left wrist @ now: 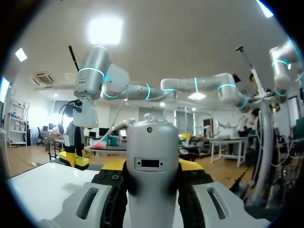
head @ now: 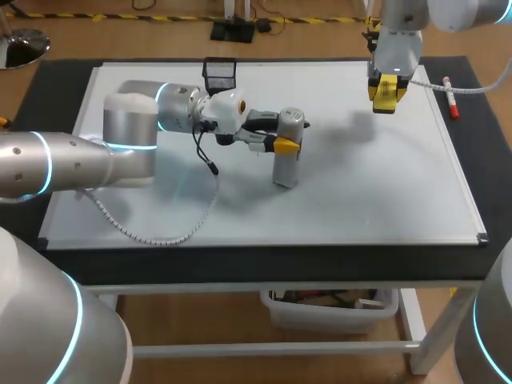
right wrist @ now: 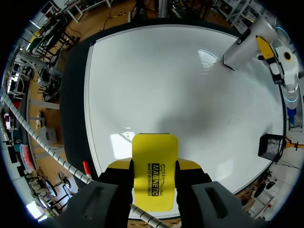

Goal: Pick up the inspection probe, press it on each red-marked spot on the whiteboard one by one, put down the probe, pick up the eraser, and wipe off all the red marks.

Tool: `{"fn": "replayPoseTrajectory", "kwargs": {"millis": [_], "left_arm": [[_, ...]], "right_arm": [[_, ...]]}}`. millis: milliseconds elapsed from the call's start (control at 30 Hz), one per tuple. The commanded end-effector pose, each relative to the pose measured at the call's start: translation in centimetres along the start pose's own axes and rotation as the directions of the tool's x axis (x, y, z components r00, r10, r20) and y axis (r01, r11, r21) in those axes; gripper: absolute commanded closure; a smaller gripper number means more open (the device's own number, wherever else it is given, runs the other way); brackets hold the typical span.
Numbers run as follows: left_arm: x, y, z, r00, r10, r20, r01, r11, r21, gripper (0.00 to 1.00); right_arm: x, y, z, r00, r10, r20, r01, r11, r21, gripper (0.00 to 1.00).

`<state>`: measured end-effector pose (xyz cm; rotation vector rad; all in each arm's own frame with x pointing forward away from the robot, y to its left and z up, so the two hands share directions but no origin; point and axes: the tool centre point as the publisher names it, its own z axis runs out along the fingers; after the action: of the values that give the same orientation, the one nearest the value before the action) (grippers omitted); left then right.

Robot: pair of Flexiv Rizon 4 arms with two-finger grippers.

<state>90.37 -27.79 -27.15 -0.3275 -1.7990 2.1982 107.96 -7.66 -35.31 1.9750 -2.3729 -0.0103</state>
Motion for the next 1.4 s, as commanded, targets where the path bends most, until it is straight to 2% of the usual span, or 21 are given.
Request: {"fn": "replayPoseTrajectory", "kwargs": {"millis": [33,267,367,600,800,900,1400], "left_arm": [[0.9,-2.0,-2.5,0.999,0.021,0.044,-0.019,0.999,-0.041,1.0],[1.7,-4.4,-7.9,0.984,0.077,0.164,-0.064,0.995,-0.08,1.0],[1.7,-5.2,-10.5,0.97,0.1,0.223,-0.088,0.994,-0.064,1.0],[2.3,-7.7,-15.3,0.934,0.153,0.323,-0.128,0.987,-0.096,1.0],[2.4,-8.9,-19.2,0.893,0.179,0.413,-0.156,0.984,-0.089,1.0],[2.1,-9.2,-20.6,0.877,0.184,0.444,-0.167,0.983,-0.077,1.0],[1.4,-9.8,-23.8,0.853,0.17,0.493,-0.169,0.985,-0.047,1.0]], "right_arm": [[0.1,-0.1,-0.2,1.0,-0.003,-0.003,0.003,1.0,-0.001,1.0],[0.1,-0.1,-0.2,1.0,-0.003,-0.003,0.003,1.0,-0.001,1.0],[0.1,-0.1,-0.2,1.0,-0.003,-0.003,0.003,1.0,-0.001,1.0],[0.1,-0.1,-0.2,1.0,-0.003,-0.003,0.003,1.0,-0.001,1.0],[0.1,-0.1,-0.2,1.0,-0.003,-0.003,0.003,1.0,-0.001,1.0],[0.1,-0.1,-0.2,1.0,-0.003,-0.003,0.003,1.0,-0.001,1.0],[0.1,-0.1,-0.2,1.0,-0.003,-0.003,0.003,1.0,-0.001,1.0]]}}
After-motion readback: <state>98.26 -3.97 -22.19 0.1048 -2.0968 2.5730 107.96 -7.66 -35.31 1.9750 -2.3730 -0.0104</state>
